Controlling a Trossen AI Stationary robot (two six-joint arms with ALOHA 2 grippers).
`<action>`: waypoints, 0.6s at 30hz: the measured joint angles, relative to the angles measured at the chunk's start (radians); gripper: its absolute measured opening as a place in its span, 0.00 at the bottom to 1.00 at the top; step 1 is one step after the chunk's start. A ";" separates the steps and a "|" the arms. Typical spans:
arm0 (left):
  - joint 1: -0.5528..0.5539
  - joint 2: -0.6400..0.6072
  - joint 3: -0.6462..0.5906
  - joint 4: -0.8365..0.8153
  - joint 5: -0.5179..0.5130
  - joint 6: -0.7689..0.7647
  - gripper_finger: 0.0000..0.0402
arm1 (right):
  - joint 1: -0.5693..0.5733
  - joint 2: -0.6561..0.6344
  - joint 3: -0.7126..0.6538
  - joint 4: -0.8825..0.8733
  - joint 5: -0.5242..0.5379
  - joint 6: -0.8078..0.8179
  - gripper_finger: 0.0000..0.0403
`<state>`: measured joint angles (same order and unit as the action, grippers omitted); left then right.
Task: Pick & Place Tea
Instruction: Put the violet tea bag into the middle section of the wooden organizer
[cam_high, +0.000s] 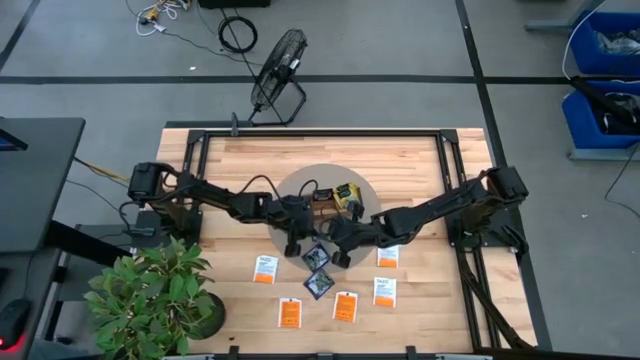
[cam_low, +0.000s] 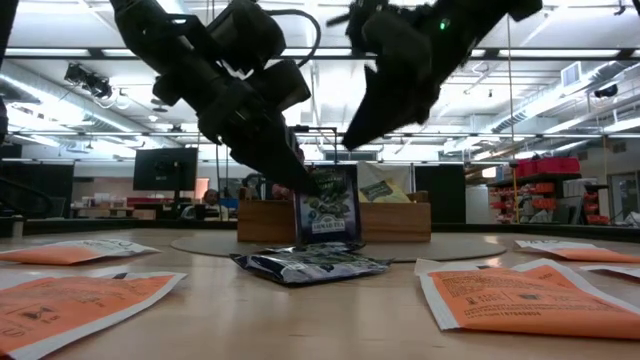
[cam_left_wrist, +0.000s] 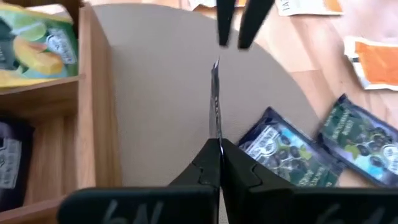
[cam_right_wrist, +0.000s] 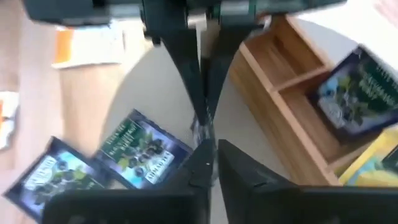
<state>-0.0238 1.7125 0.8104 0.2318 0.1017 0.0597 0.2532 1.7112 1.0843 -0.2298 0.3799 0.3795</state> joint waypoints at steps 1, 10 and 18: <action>-0.004 -0.001 0.000 0.002 0.000 0.000 0.01 | 0.001 -0.013 0.000 -0.002 -0.001 -0.012 0.11; -0.026 -0.013 0.001 -0.004 -0.061 -0.001 0.01 | 0.007 -0.103 0.000 -0.027 -0.020 -0.114 0.32; -0.025 -0.150 0.002 -0.020 -0.105 -0.001 0.01 | -0.012 -0.132 0.000 -0.015 -0.032 -0.215 0.46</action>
<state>-0.0490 1.5625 0.8124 0.2119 -0.0032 0.0589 0.2409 1.5791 1.0843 -0.2449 0.3483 0.1648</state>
